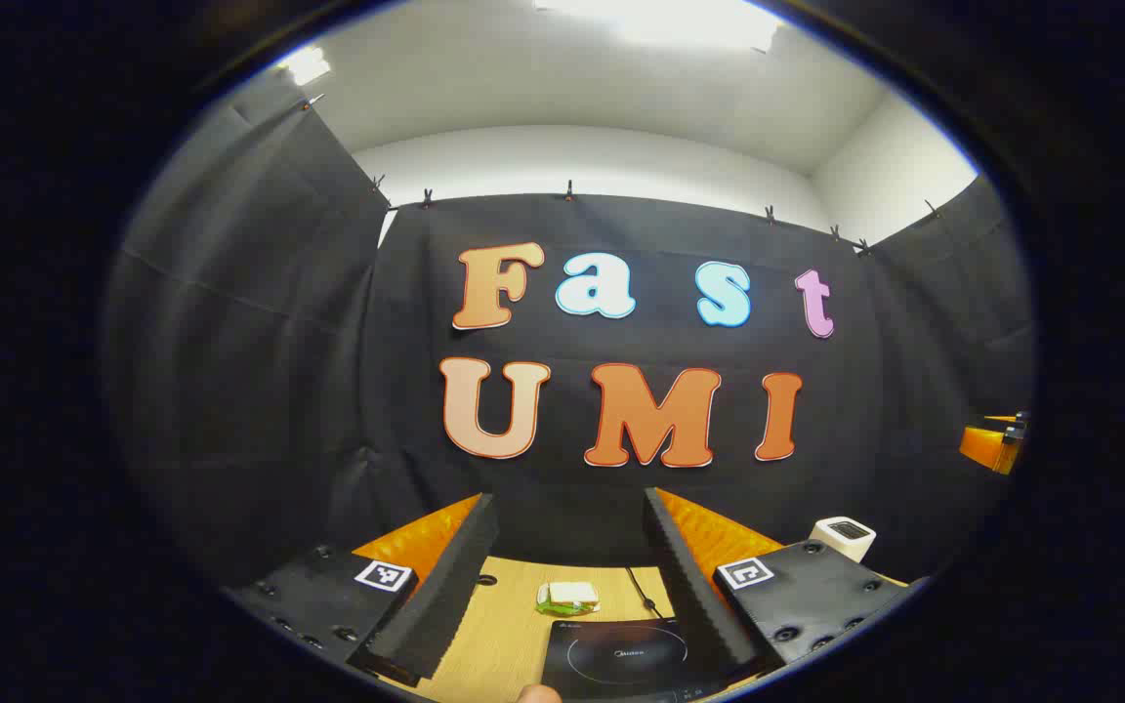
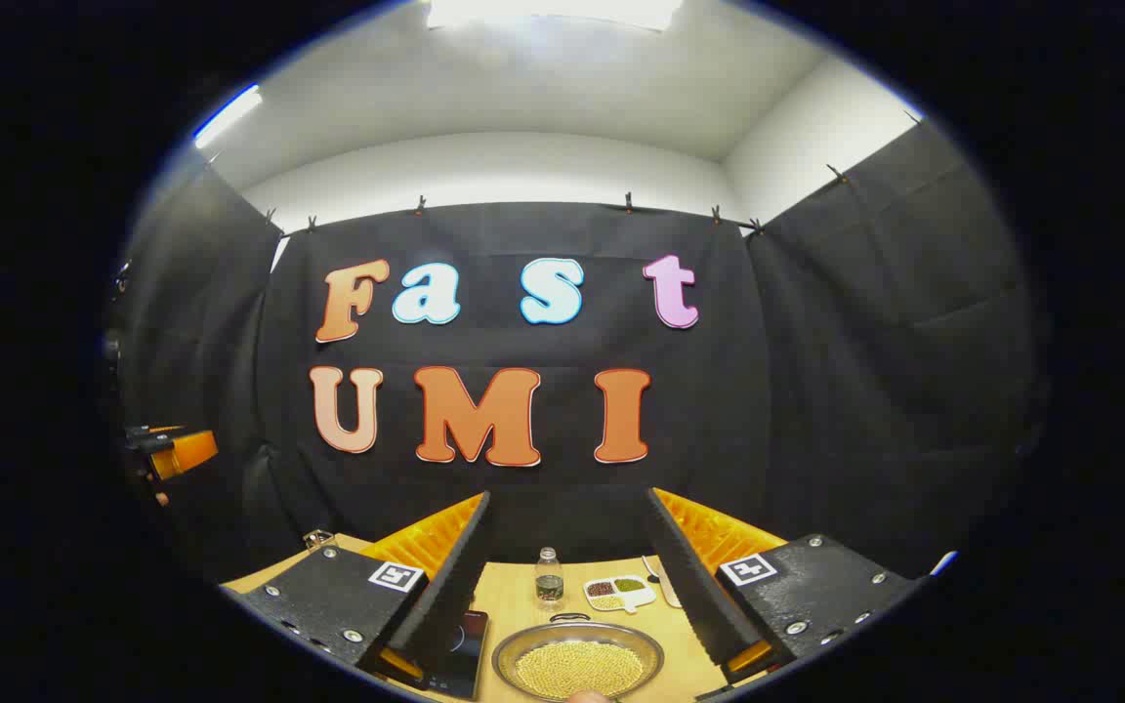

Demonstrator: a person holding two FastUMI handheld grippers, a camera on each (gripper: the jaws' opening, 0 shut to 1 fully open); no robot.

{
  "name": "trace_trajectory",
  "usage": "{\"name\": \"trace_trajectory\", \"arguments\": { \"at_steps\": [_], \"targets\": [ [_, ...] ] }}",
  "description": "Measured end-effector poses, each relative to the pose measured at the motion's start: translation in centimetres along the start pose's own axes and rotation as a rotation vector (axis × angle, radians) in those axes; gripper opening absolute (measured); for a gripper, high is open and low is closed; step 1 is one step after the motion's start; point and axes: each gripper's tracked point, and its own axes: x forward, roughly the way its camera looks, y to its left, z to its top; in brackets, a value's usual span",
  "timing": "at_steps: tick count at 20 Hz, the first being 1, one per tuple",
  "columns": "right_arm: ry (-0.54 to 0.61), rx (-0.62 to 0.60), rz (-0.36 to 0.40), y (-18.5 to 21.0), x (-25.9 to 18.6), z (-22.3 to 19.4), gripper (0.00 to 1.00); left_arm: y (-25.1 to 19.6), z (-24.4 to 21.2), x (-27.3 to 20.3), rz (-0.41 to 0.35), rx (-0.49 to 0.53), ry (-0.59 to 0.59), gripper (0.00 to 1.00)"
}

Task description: First push the handle of the pot to place it horizontally, then grasp the pot with both hands and set it on the induction cooktop.

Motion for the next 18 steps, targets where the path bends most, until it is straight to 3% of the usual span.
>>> {"name": "trace_trajectory", "arguments": {
  "at_steps": [1, 5, 7, 8, 9, 10, 11, 18],
  "targets": [
    [0.001, 0.004, 0.010, 0.3, -0.2, 0.1, 0.95, -0.3, 0.3, -0.1, -0.009, -0.003, -0.008, 0.99],
    [0.008, 0.024, -0.012, -0.8, 0.0, 0.1, 0.95, -1.3, 0.1, -0.3, -0.052, -0.021, -0.001, 0.99],
    [0.020, 0.030, -0.021, -1.2, 0.2, -0.2, 0.95, -1.2, 0.1, 0.0, -0.051, -0.020, 0.005, 0.99],
    [0.024, 0.033, -0.025, -1.4, 0.4, -0.4, 1.00, -1.2, 0.2, 0.1, -0.048, -0.020, 0.005, 0.99],
    [0.026, 0.039, -0.031, -1.8, 0.4, -0.4, 0.95, -1.1, 0.2, 0.2, -0.044, -0.019, 0.004, 0.99],
    [0.028, 0.045, -0.031, -2.0, 0.6, -0.5, 1.00, -1.1, 0.3, 0.3, -0.041, -0.018, 0.002, 0.99],
    [0.030, 0.050, -0.028, -1.8, 0.6, -0.4, 0.95, -1.2, 0.3, 0.3, -0.041, -0.016, 0.001, 0.99],
    [0.053, 0.050, -0.019, -1.8, 1.3, -1.4, 0.95, -1.3, 0.3, 0.7, -0.048, -0.011, 0.006, 0.99]
  ]
}}
